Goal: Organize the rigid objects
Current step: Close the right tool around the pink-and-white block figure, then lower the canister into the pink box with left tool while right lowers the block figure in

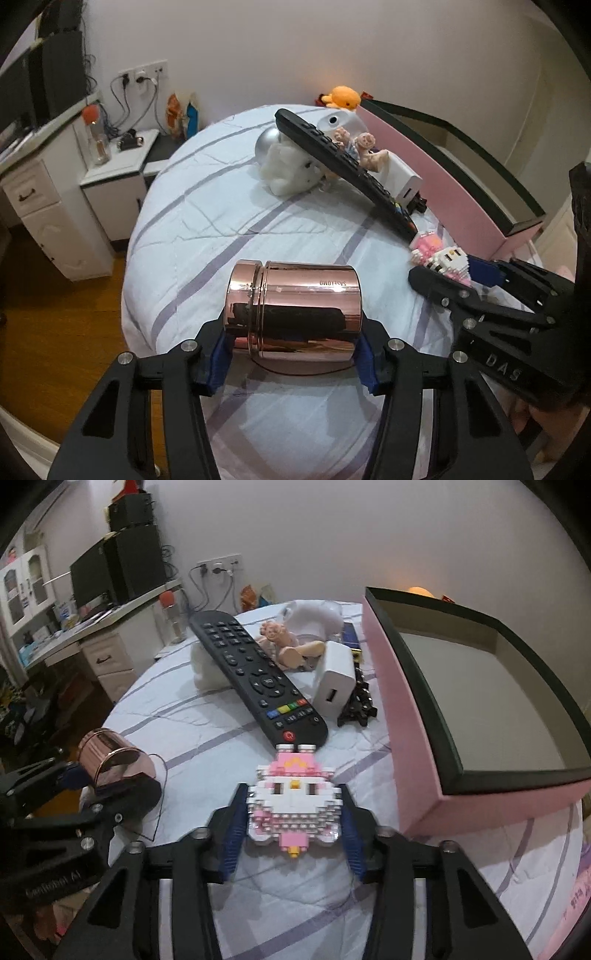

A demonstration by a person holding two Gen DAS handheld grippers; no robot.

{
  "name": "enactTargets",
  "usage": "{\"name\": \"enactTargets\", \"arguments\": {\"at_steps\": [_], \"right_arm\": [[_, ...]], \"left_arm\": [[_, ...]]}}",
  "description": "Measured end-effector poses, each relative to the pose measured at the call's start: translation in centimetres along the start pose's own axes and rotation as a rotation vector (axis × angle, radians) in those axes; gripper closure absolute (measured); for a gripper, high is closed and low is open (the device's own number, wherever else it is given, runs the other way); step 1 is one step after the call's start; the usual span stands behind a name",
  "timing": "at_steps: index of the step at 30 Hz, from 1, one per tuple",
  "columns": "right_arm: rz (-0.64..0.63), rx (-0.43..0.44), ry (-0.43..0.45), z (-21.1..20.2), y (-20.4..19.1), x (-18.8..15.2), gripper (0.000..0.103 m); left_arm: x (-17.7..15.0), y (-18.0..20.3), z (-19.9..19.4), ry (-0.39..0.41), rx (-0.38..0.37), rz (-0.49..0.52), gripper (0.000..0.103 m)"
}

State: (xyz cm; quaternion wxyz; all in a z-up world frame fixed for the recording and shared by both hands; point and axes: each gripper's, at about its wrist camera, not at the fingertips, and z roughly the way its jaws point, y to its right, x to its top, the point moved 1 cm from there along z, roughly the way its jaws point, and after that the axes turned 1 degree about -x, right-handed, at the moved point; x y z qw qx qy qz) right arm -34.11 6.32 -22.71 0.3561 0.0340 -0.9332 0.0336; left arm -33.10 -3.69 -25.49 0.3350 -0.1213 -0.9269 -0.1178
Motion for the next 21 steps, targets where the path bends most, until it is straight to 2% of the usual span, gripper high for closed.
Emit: {"name": "enactTargets", "arguments": {"at_steps": [5, 11, 15, 21], "right_arm": [[-0.005, 0.055, 0.019, -1.1, 0.3, -0.2, 0.058], [-0.003, 0.068, 0.078, -3.8, 1.4, 0.3, 0.058], [-0.003, 0.072, 0.121, -5.7, 2.6, 1.1, 0.058], [0.019, 0.019, 0.185, -8.4, 6.6, 2.2, 0.058]], "left_arm": [[0.1, 0.2, -0.2, -0.007, 0.01, -0.015, 0.048], [0.7, 0.8, -1.4, 0.002, -0.015, -0.043, 0.048], [2.4, 3.3, -2.7, 0.041, -0.024, -0.003, 0.048], [6.1, 8.6, -3.5, 0.105, -0.081, 0.069, 0.048]]}}
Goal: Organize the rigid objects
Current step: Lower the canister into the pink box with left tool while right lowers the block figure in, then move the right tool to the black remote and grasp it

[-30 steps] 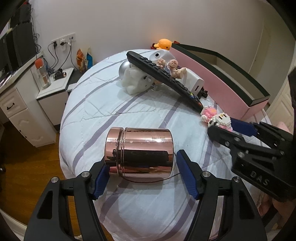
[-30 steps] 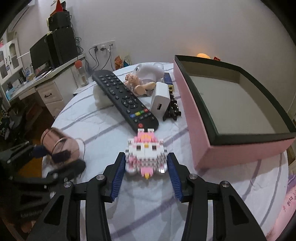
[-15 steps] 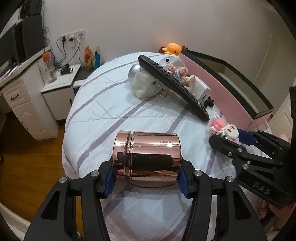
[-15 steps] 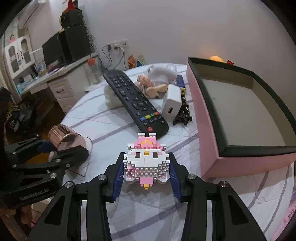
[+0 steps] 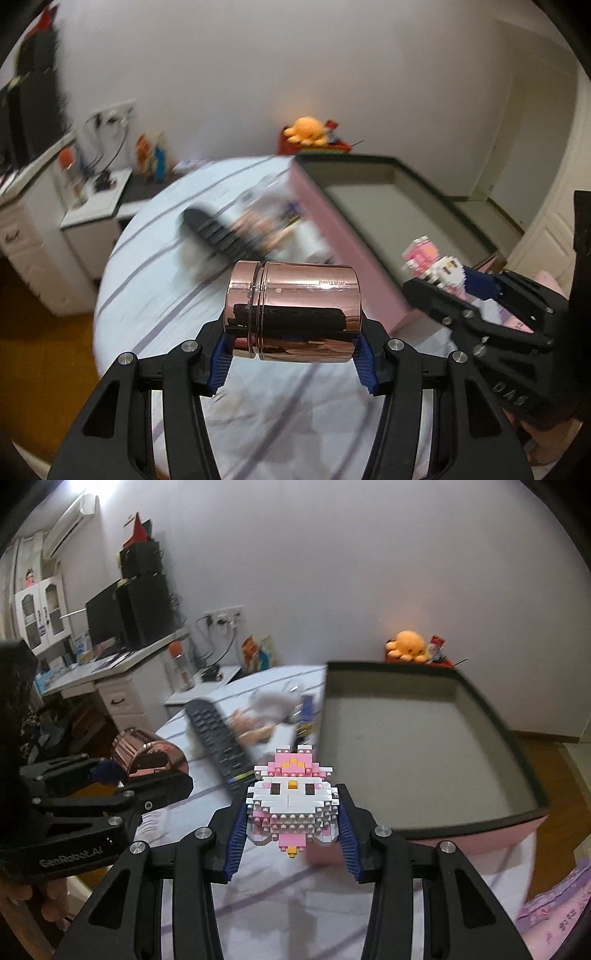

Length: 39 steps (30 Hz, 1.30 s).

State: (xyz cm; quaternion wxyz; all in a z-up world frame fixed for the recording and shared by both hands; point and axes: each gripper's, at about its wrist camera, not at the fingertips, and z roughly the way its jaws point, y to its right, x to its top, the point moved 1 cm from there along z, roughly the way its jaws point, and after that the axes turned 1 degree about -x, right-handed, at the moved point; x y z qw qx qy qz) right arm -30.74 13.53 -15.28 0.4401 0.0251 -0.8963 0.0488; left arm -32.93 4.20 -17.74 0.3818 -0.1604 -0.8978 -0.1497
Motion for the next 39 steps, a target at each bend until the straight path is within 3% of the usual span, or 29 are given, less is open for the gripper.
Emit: {"name": "enactTargets", "arguments": {"at_steps": [5, 11, 20, 28, 30, 32, 35, 39], "right_arm": [[0.042, -0.068, 0.03, -0.7, 5.0, 1.1, 0.058], [0.085, -0.132, 0.002, 0.5, 10.4, 1.3, 0.058], [0.115, -0.131, -0.074, 3.4, 14.1, 0.6, 0.058], [0.119, -0.122, -0.088, 3.8, 14.4, 0.3, 0.058], [0.124, -0.124, -0.087, 3.6, 14.2, 0.3, 0.053], [0.128, -0.145, -0.078, 3.2, 14.1, 0.4, 0.037], [0.138, -0.153, -0.051, 2.1, 13.7, 0.6, 0.036], [0.129, -0.151, 0.0, -0.3, 12.5, 1.1, 0.036]], "left_arm": [[2.8, 4.5, 1.9, -0.001, -0.083, 0.057, 0.048], [4.8, 9.0, 6.6, -0.07, -0.125, 0.116, 0.047], [4.2, 10.9, 12.1, -0.189, -0.056, 0.159, 0.048], [4.0, 10.7, 11.3, -0.178, -0.063, 0.147, 0.046], [3.9, 10.6, 10.6, -0.167, -0.072, 0.141, 0.044], [3.9, 10.2, 9.3, -0.142, -0.082, 0.132, 0.038], [3.8, 9.5, 6.7, -0.09, -0.101, 0.111, 0.03], [2.7, 7.4, 3.2, -0.032, -0.065, 0.1, 0.022]]}}
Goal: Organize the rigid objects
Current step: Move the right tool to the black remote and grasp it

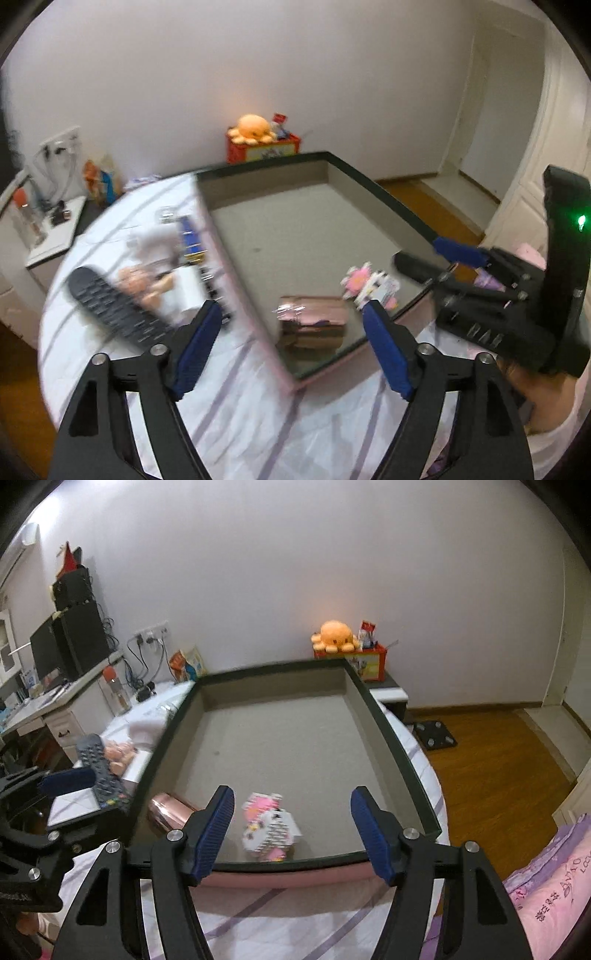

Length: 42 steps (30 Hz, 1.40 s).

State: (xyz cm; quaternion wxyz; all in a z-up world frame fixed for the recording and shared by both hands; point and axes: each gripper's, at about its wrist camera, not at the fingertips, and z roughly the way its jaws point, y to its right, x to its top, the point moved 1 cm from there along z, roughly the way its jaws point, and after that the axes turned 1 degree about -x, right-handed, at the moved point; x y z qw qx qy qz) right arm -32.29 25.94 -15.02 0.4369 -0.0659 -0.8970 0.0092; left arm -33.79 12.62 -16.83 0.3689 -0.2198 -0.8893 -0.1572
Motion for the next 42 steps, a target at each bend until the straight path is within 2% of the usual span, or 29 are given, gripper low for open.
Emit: {"name": "enactTargets", "arguments": {"at_steps": [3, 9, 14, 18, 26, 36, 42], "right_arm": [[-0.021, 0.031, 0.027, -1.5, -1.9, 0.1, 0.035], [-0.114, 0.114, 0.037, -2.9, -8.7, -0.5, 0.034], [-0.193, 0.181, 0.002, -1.8, -14.2, -1.7, 0.034], [-0.224, 0.207, -0.038, 0.1, -17.0, -2.5, 0.034], [-0.279, 0.2, -0.079, 3.4, -20.4, -2.6, 0.034], [-0.345, 0.133, -0.145, 7.8, -23.1, -2.7, 0.035], [-0.345, 0.088, -0.164, 9.9, -23.2, -2.3, 0.05]], "left_arm": [[-1.8, -2.5, -2.6, 0.02, 0.037, -0.042, 0.021], [-4.9, -7.3, -5.9, 0.025, 0.133, -0.129, 0.018], [-6.9, -10.5, -7.4, 0.011, 0.187, -0.17, 0.018], [-8.2, -12.5, -7.4, -0.002, 0.205, -0.196, 0.016], [-9.2, -14.4, -5.6, -0.036, 0.201, -0.224, 0.016], [-9.1, -16.8, -3.4, -0.069, 0.198, -0.25, 0.016], [-9.3, -17.6, -2.9, -0.076, 0.194, -0.256, 0.016]]}}
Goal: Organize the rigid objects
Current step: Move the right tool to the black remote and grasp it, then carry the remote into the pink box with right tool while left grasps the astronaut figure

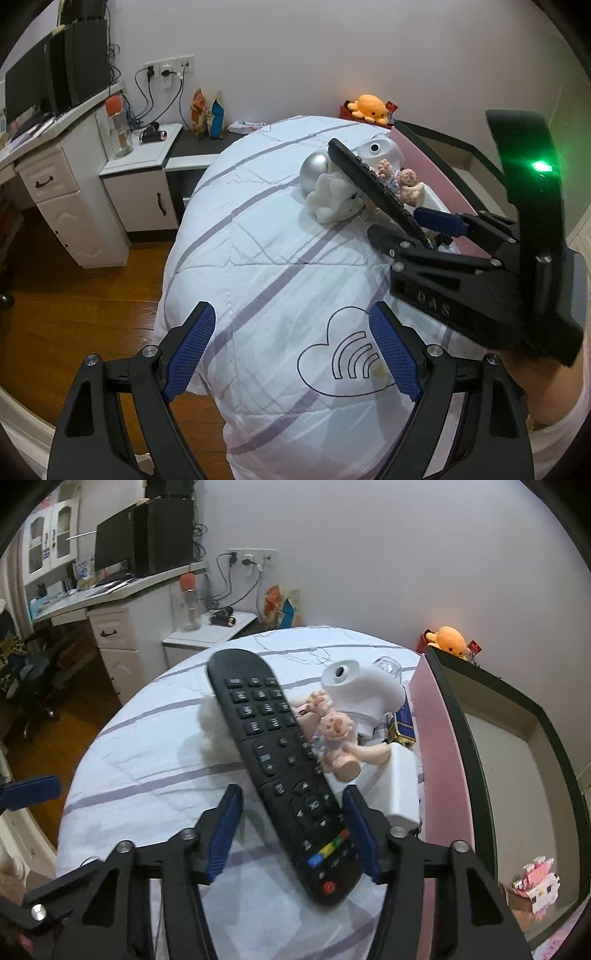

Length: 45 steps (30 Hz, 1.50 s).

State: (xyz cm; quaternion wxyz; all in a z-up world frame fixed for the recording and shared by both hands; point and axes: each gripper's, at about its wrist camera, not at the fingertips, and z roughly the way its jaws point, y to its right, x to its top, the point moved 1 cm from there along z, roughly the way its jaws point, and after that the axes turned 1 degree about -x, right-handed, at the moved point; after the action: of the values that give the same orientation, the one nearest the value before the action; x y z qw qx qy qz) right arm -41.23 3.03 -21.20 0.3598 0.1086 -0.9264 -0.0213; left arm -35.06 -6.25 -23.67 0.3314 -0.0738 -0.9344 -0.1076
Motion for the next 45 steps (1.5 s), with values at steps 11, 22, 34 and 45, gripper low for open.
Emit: {"name": "enactTargets", "arguments": {"at_steps": [11, 22, 34, 45], "right_arm": [[0.042, 0.059, -0.002, -0.4, 1.5, 0.0, 0.089], [0.094, 0.139, 0.079, -5.0, 2.8, -0.2, 0.091], [0.159, 0.09, 0.183, -10.0, 8.4, 0.0, 0.091], [0.233, -0.007, 0.138, -7.5, 15.7, -1.0, 0.091]], "left_arm": [[0.1, 0.3, 0.1, -0.005, -0.02, 0.016, 0.016], [0.5, 1.5, -0.8, 0.01, -0.045, 0.019, 0.016], [4.4, 4.0, 0.7, 0.051, 0.002, 0.014, 0.016], [8.2, 3.8, 7.2, -0.03, 0.049, 0.018, 0.016]]}}
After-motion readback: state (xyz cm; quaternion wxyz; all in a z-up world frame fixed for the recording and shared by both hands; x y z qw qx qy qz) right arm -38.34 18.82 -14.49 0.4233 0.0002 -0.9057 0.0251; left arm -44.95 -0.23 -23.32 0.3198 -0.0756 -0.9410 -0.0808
